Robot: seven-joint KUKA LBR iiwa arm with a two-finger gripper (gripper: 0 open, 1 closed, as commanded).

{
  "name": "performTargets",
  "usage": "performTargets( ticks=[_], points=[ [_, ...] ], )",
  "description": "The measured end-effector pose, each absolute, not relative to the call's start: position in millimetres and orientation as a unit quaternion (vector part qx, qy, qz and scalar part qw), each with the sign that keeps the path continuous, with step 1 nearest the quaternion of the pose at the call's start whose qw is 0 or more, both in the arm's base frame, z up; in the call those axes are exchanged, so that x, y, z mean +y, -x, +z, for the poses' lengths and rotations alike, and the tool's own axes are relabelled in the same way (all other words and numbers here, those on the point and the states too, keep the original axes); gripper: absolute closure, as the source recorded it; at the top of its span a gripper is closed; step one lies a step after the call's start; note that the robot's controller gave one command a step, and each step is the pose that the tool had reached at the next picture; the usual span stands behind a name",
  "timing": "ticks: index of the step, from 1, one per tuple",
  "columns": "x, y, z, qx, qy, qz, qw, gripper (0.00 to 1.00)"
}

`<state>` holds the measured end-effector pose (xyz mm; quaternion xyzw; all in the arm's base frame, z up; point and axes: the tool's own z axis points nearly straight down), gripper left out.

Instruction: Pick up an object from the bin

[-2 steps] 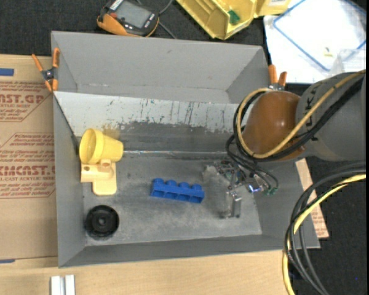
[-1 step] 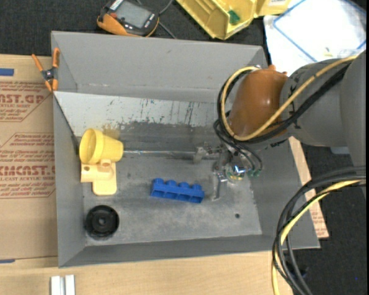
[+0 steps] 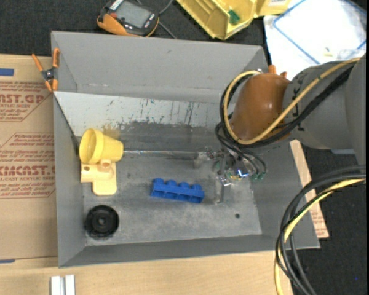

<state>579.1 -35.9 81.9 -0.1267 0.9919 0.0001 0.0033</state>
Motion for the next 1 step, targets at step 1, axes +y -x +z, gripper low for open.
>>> performTargets(
  ticks=[1],
  points=[
    [-21.9,-575.7,78.2,0.992,0.124,-0.001,0.005,0.00]
  ],
)
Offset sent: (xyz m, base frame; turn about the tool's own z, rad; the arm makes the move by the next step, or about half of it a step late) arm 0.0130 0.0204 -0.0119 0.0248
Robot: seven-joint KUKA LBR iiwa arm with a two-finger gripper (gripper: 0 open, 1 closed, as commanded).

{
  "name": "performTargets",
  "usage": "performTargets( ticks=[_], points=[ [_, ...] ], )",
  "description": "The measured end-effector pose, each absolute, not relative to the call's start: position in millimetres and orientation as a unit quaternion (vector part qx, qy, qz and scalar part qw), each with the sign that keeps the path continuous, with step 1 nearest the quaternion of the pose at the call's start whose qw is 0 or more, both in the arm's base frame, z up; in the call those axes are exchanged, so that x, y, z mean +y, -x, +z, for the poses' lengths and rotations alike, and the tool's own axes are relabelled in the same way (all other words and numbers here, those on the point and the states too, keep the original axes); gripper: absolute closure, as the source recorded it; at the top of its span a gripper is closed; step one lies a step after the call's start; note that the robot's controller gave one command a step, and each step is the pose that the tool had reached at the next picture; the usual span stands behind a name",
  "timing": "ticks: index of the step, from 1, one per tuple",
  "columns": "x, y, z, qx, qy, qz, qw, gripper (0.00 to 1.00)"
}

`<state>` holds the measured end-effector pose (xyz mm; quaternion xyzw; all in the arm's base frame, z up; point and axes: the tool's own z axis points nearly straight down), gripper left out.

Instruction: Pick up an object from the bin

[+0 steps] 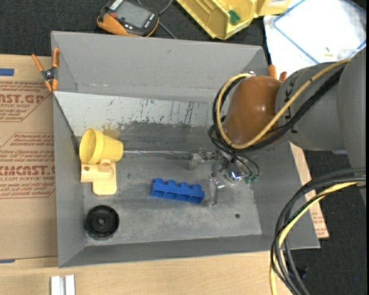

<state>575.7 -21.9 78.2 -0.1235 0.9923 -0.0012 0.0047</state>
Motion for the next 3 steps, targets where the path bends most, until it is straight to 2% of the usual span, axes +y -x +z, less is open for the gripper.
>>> performTargets(
  ticks=[1,2,3],
  points=[
    [1.7,-585.8,73.5,0.993,0.120,0.001,0.006,0.00],
    [36.9,-562.6,70.4,0.990,0.138,0.002,0.006,0.00],
    [67.3,-578.2,70.6,0.989,0.147,0.000,0.010,1.00]
  ],
)
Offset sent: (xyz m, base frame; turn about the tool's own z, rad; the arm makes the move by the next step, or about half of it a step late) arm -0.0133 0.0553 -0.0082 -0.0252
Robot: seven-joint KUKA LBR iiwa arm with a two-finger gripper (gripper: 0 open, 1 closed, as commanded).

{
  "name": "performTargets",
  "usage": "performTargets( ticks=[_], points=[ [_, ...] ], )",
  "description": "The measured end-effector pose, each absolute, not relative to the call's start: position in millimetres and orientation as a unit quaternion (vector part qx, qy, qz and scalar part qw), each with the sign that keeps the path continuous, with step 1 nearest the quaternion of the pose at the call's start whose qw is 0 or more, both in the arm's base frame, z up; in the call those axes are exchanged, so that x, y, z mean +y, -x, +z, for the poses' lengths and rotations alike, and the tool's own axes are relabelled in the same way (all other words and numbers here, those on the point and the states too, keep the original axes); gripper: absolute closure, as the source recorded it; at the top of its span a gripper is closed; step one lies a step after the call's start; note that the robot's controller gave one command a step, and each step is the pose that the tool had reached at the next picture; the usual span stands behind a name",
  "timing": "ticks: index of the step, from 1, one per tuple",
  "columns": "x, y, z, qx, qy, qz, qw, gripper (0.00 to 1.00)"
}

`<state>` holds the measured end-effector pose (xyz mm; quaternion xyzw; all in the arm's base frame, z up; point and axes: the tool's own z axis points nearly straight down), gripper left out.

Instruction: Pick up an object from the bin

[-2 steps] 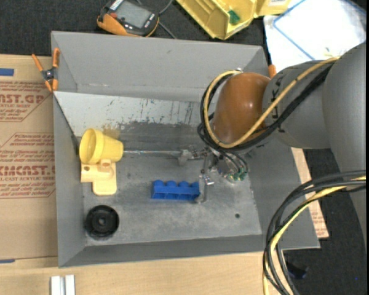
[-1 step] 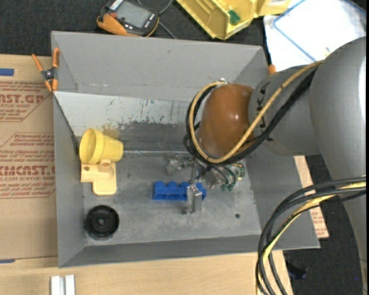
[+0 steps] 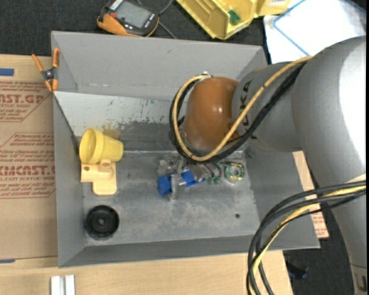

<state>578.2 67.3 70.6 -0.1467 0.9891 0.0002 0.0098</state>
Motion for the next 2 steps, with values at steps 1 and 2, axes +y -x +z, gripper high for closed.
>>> performTargets(
  ticks=[1,2],
  points=[
    [67.3,-578.3,70.6,0.989,0.147,0.000,0.010,1.00],
    [56.7,-576.7,170.2,0.987,0.159,0.000,0.008,1.00]
  ],
)
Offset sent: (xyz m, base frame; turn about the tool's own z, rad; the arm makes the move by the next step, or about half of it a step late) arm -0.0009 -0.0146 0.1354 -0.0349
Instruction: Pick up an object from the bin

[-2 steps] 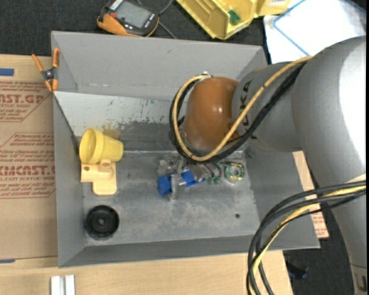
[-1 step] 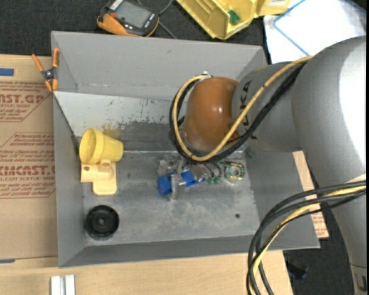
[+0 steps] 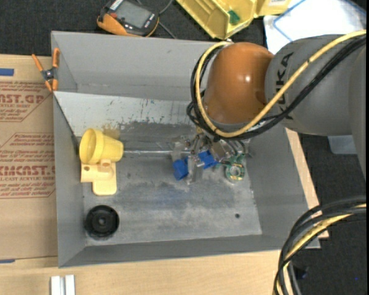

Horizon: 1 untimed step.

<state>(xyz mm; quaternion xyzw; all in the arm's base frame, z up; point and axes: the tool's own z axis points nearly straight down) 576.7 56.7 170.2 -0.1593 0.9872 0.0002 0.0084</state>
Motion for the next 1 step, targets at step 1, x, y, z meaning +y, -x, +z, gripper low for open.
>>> performTargets(
  ticks=[1],
  points=[
    [46.7,-555.5,203.0,0.991,0.136,0.001,0.006,1.00]
  ],
)
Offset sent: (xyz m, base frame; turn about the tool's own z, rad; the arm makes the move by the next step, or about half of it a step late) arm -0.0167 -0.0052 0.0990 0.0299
